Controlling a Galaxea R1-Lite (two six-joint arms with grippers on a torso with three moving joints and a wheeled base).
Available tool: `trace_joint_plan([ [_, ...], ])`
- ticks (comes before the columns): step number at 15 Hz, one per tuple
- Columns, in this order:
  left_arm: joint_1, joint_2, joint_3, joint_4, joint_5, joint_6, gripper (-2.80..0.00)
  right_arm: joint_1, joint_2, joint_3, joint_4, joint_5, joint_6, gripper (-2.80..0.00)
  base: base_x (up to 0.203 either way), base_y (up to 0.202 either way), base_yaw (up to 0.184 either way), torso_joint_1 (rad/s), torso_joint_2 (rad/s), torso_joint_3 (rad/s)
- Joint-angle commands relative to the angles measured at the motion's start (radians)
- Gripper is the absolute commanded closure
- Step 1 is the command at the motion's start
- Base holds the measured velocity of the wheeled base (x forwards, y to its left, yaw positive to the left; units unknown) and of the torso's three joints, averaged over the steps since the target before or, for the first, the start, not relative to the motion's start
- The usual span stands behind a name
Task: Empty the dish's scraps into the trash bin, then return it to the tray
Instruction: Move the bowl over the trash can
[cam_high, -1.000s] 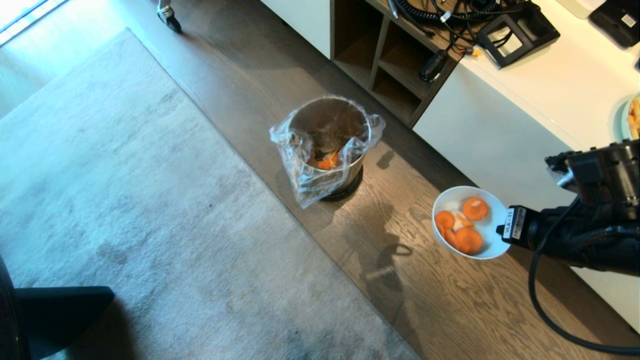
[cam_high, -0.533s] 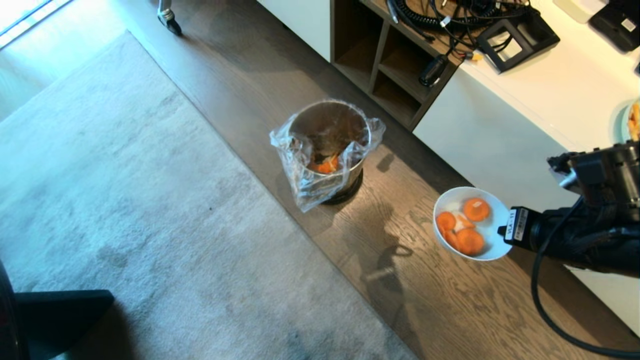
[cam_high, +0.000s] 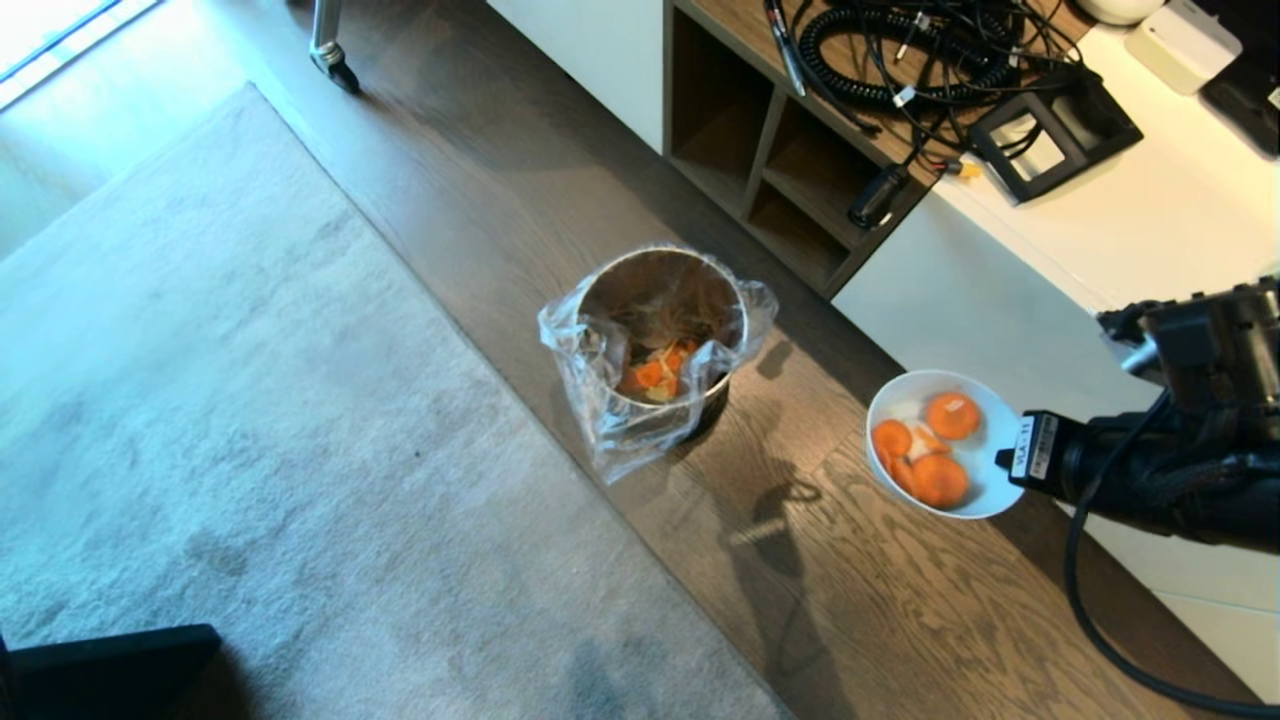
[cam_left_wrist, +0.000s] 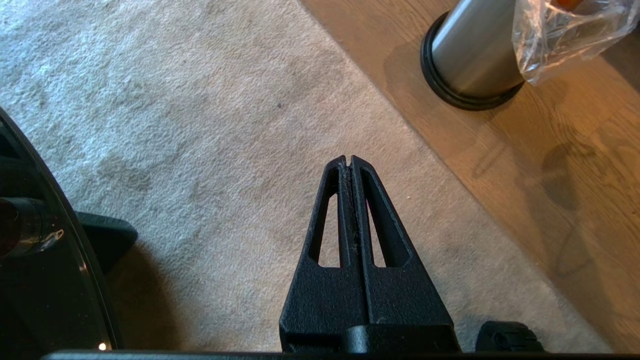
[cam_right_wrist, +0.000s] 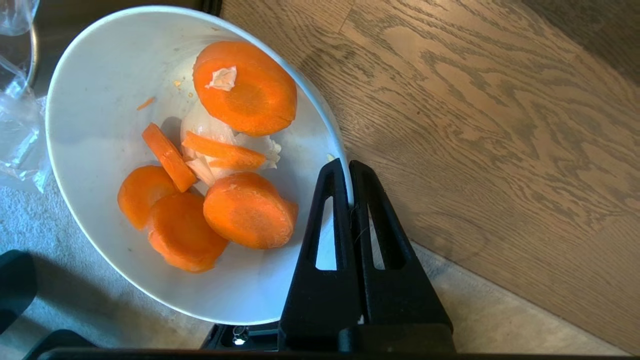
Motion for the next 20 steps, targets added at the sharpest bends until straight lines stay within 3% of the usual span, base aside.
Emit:
trace_joint_plan([
  [1, 0.000, 0.000, 0.000, 0.000, 0.000, -0.001, 0.00, 0.001, 0.000, 0.000, 0.000, -0.001, 0.003, 0.00, 0.000, 0.000, 0.000, 0.000, 0.00, 0.000],
  [5, 0.000, 0.000, 0.000, 0.000, 0.000, -0.001, 0.00, 0.000, 0.017, -0.056, -0.002, -0.003, -0.009, 0.00, 0.000, 0.000, 0.000, 0.000, 0.00, 0.000],
  [10, 0.000, 0.000, 0.000, 0.000, 0.000, -0.001, 0.00, 0.015, 0.205, -0.389, 0.006, -0.002, -0.080, 0.00, 0.000, 0.000, 0.000, 0.000, 0.00, 0.000],
  [15, 0.000, 0.000, 0.000, 0.000, 0.000, -0.001, 0.00, 0.120, 0.409, -0.701, 0.004, -0.037, -0.164, 0.00, 0.000, 0.000, 0.000, 0.000, 0.00, 0.000],
  [17, 0.000, 0.000, 0.000, 0.000, 0.000, -0.001, 0.00, 0.170, 0.469, -0.775, -0.006, -0.094, -0.201, 0.00, 0.000, 0.000, 0.000, 0.000, 0.00, 0.000],
  [20, 0.000, 0.000, 0.000, 0.000, 0.000, -0.001, 0.00, 0.229, 0.500, -0.785, -0.125, -0.152, -0.216, 0.00, 0.000, 0.000, 0.000, 0.000, 0.00, 0.000],
])
